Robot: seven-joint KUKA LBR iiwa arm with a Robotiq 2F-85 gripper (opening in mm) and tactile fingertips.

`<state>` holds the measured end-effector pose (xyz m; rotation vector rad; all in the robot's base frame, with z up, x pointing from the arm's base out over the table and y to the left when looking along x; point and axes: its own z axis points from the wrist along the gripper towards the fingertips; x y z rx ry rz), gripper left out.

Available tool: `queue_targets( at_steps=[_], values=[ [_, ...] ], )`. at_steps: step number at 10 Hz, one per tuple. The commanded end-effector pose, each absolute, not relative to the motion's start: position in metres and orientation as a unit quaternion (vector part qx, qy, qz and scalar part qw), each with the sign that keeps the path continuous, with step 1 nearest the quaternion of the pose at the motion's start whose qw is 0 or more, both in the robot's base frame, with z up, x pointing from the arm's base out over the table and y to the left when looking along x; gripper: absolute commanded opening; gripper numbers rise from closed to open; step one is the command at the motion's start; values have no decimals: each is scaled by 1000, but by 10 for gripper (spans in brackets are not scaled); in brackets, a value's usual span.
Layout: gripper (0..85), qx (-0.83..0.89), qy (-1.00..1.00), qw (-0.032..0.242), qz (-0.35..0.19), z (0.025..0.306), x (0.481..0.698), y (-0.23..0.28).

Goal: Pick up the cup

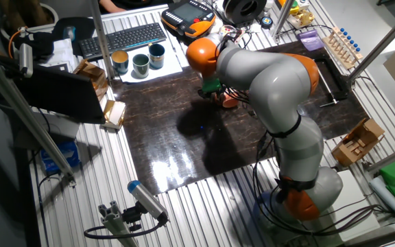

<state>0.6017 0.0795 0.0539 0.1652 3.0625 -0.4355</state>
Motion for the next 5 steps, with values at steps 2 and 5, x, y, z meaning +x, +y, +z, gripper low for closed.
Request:
queue_targets(
  at_steps=[2,5],
  values=[
    [353,52,988,25,-144,52,602,79],
    [353,48,988,28,-142,48,602,75]
  ],
)
